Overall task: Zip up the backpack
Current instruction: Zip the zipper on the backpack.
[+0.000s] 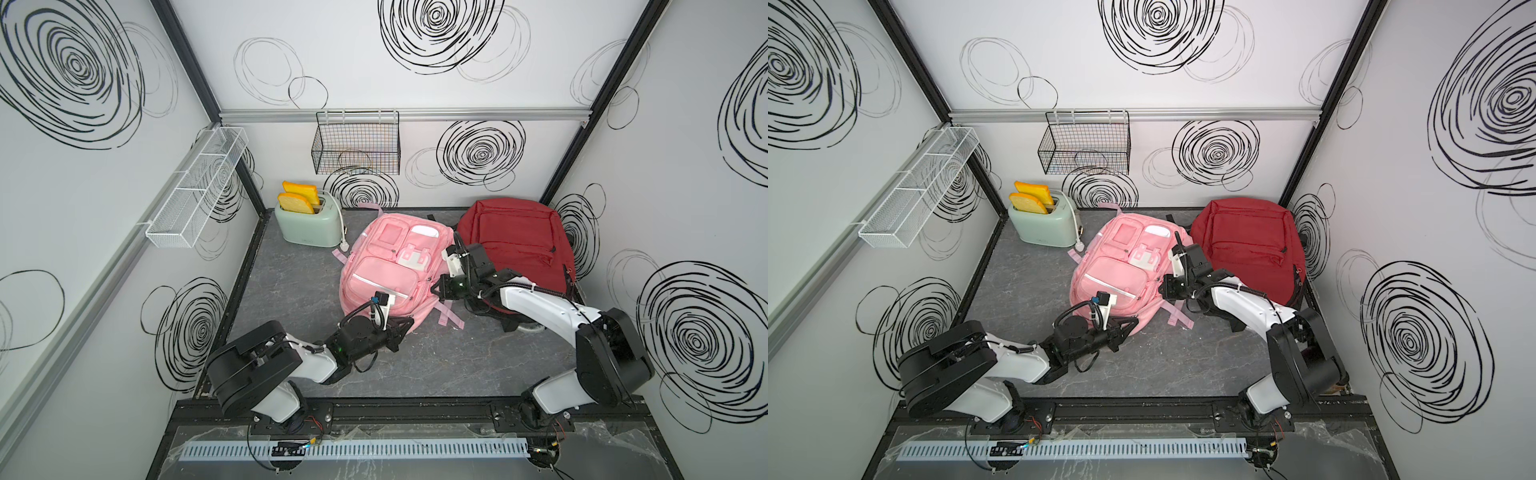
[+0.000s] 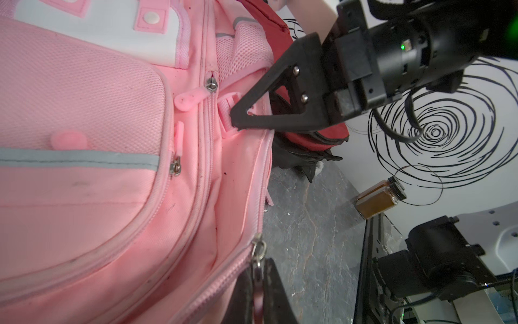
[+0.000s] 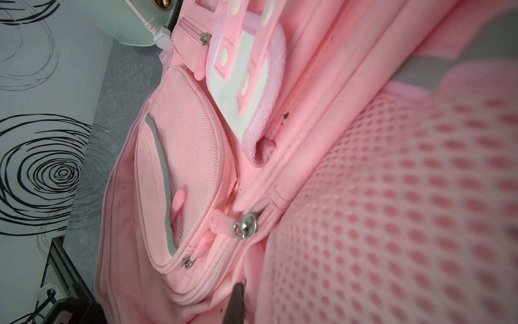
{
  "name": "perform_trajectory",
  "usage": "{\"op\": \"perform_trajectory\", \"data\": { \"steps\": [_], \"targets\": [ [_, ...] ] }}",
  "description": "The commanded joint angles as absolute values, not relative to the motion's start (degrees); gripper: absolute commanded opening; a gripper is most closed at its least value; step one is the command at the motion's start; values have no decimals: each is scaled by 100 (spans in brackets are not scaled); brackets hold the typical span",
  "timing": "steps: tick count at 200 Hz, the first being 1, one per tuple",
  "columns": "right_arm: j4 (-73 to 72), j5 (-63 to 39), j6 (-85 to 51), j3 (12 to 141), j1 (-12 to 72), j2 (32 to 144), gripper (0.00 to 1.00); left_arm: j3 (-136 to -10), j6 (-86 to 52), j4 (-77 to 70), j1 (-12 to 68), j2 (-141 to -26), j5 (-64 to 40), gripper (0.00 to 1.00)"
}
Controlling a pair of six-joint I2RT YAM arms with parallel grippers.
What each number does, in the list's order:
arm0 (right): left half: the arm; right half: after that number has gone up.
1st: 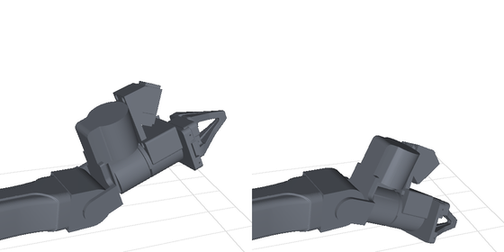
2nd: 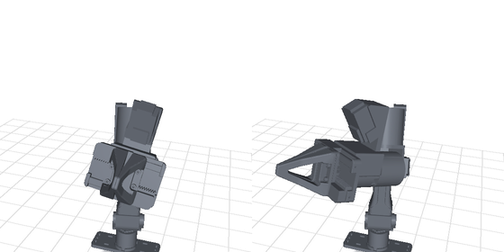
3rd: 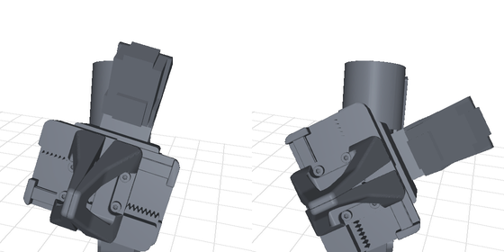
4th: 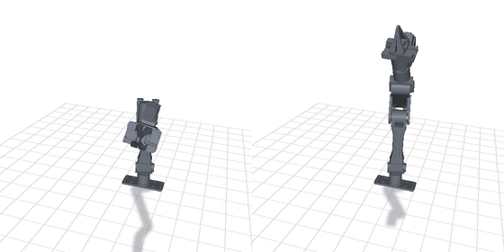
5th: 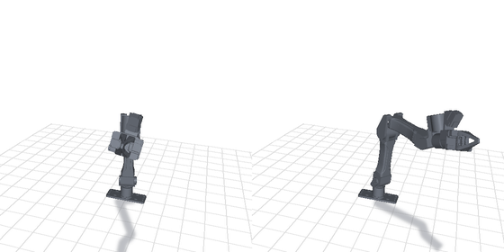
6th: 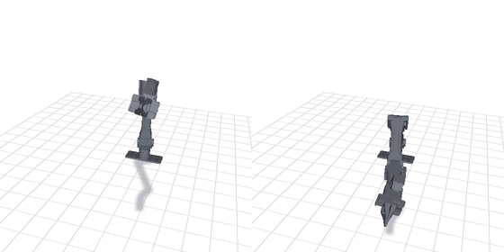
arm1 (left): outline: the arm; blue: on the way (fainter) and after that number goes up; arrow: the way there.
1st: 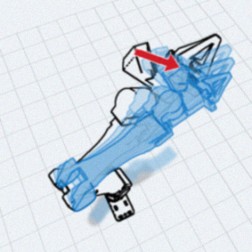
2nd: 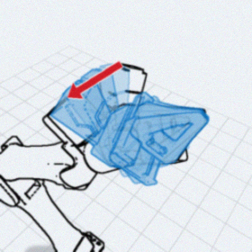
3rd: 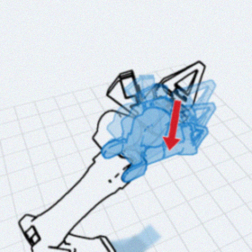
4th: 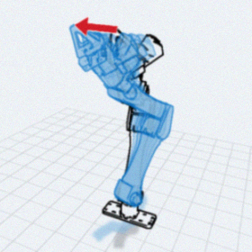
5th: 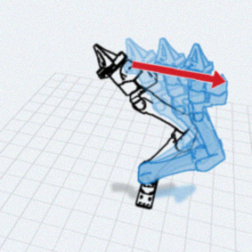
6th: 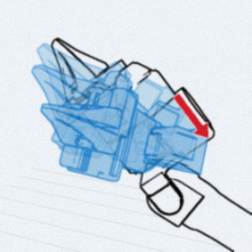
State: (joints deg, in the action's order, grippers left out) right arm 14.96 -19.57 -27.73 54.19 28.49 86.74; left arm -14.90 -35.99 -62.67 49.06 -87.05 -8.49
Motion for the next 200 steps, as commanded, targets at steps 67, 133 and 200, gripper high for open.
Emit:
{"op": "perform_trajectory", "data": {
  "steps": [67,133,200],
  "targets": [
    [-6,-1407,-4352,4416,2930,8060,71,-1521,-3523,-6496,4887,-8985,-972,0],
    [-100,-1097,-5843,3450,3643,7392,82,-1522,-3541,-6556,4823,-9018,-1025,0],
    [-1805,-1406,-6317,2971,4045,7778,82,-1466,-3568,-6609,4818,-8993,-1036,0]
  ]
}}
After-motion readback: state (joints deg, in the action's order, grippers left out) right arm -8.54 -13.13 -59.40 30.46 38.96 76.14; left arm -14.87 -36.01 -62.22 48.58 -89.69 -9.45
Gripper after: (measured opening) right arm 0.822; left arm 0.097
